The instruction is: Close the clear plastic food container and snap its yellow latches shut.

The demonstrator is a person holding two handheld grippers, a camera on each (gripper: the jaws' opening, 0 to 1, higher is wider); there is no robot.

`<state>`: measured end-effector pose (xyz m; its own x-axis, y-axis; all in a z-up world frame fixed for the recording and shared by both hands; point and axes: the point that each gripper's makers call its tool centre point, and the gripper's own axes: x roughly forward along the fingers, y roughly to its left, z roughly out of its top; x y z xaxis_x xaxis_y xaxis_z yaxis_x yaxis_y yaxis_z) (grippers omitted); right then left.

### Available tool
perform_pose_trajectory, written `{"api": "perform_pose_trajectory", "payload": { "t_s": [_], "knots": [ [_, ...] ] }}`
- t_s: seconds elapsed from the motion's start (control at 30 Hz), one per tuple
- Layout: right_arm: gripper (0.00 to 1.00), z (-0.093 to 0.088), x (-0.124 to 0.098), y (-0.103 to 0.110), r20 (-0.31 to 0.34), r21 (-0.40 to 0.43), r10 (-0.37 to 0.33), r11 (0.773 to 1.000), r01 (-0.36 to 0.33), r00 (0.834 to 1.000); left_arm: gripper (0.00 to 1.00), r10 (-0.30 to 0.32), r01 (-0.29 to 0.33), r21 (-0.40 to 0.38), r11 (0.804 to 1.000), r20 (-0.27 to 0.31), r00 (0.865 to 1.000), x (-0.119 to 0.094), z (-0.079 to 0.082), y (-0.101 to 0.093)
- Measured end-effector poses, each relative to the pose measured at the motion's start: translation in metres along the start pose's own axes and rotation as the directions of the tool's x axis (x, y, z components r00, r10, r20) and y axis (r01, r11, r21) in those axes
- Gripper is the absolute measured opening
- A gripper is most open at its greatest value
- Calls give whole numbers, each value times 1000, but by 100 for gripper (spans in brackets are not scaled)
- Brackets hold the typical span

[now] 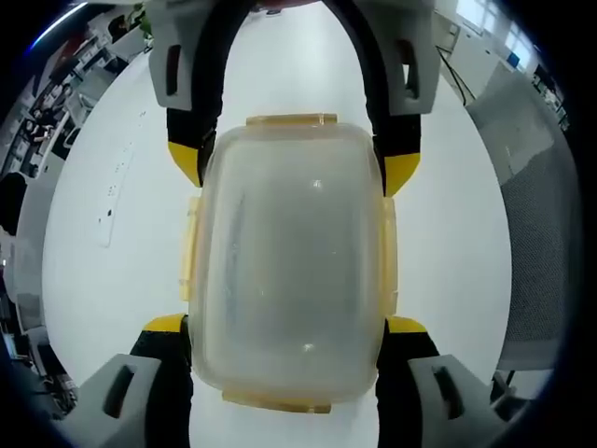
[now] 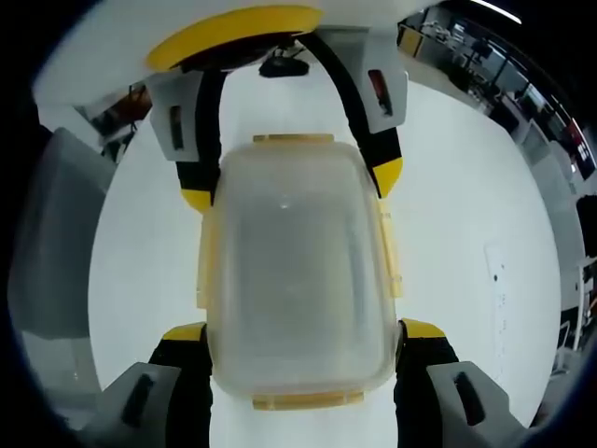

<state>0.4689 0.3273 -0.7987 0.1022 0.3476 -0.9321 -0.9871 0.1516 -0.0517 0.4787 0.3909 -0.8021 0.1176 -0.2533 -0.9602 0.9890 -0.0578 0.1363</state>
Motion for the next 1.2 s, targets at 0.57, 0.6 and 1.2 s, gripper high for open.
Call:
{"api": "perform_pose_trajectory", "payload": {
  "t_s": [0.57, 0.6, 1.2],
  "knots": [
    [81, 1, 0, -9, -1, 2, -3, 1000, 3, 1000, 81, 2, -2, 1, 1000, -13, 1000, 0, -1, 9],
    [81, 1, 0, -10, -1, 2, -3, 1000, 3, 1000, 81, 2, -2, 1, 1000, -12, 1000, 0, -1, 10],
    [81, 3, 1, -27, 8, 7, -9, 1000, 9, 1000, 82, 3, -3, 3, 1000, -21, 1000, 3, -1, 28]
  ]
}}
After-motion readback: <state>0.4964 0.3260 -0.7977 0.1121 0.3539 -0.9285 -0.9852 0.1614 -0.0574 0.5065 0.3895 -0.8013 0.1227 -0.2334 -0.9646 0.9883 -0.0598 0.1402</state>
